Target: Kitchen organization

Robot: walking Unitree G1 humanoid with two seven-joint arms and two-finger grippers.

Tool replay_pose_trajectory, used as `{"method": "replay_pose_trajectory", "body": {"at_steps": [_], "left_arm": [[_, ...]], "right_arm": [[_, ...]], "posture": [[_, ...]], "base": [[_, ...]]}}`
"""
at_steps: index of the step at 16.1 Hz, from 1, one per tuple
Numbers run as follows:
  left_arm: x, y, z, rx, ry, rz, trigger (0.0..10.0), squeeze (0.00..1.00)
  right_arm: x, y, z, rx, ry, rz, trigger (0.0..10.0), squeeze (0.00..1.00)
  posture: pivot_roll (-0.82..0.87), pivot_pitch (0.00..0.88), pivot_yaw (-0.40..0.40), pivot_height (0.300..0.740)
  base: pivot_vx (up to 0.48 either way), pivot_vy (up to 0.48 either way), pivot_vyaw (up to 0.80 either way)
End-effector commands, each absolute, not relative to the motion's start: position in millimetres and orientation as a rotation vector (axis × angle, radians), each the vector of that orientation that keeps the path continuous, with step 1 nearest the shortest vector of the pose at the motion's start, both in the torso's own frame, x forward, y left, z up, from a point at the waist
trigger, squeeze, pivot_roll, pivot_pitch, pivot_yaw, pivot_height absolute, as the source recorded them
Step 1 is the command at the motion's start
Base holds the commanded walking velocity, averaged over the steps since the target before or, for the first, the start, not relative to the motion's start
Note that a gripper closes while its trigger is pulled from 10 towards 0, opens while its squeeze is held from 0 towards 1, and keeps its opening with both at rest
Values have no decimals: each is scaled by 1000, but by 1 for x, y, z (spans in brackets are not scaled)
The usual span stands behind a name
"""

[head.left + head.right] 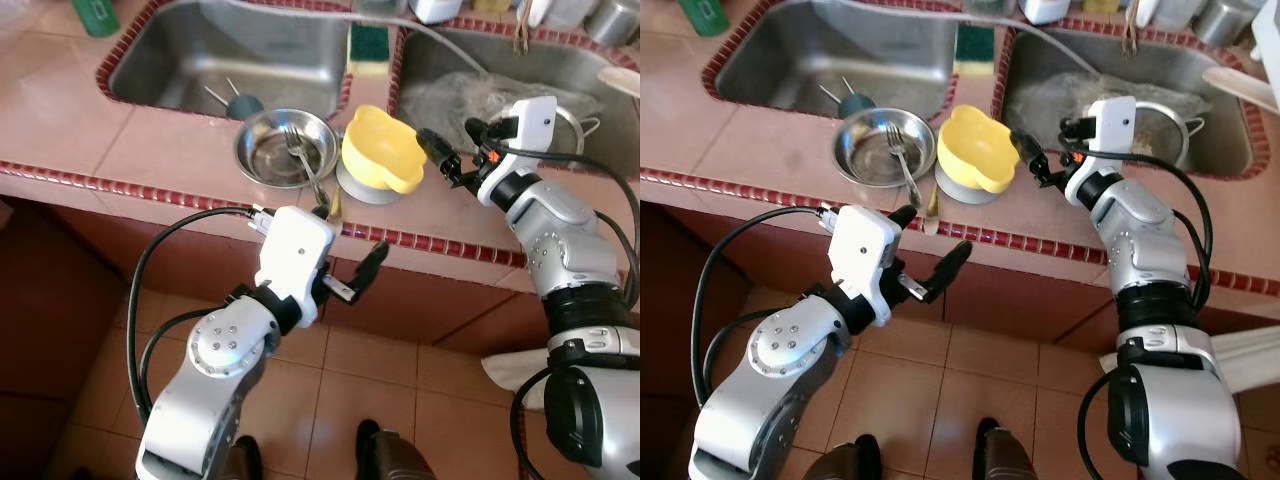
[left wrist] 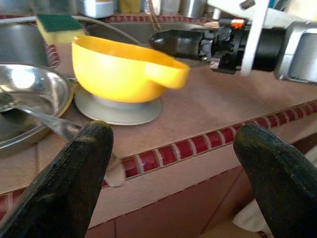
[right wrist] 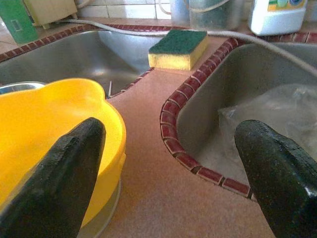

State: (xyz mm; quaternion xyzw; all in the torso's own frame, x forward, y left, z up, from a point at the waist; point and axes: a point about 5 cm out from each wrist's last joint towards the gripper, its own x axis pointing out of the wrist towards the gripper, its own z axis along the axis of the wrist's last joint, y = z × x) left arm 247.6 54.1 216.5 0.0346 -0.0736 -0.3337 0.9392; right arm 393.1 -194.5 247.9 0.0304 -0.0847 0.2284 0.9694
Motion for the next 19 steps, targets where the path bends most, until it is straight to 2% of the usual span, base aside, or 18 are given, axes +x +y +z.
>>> {"method": "replay_pose_trajectory", "body": {"at_steps": [1, 13, 19], "left_arm": [[241, 51, 216, 59, -140, -688, 10000, 0], [237, 42, 219, 14, -123, -660, 10000, 0], [235, 38, 220, -9, -114, -667, 10000, 0]], "right_arm": [[394, -196, 244, 112, -139, 475, 10000, 0], [401, -185, 274, 401, -206, 627, 10000, 0], [405, -174, 276, 365, -121, 698, 10000, 0]], "posture": [[-85, 371, -17, 740], [-81, 348, -41, 740], [-87, 346, -59, 740]], "base": [[0, 0, 0], [0, 0, 0], [0, 0, 0]]}}
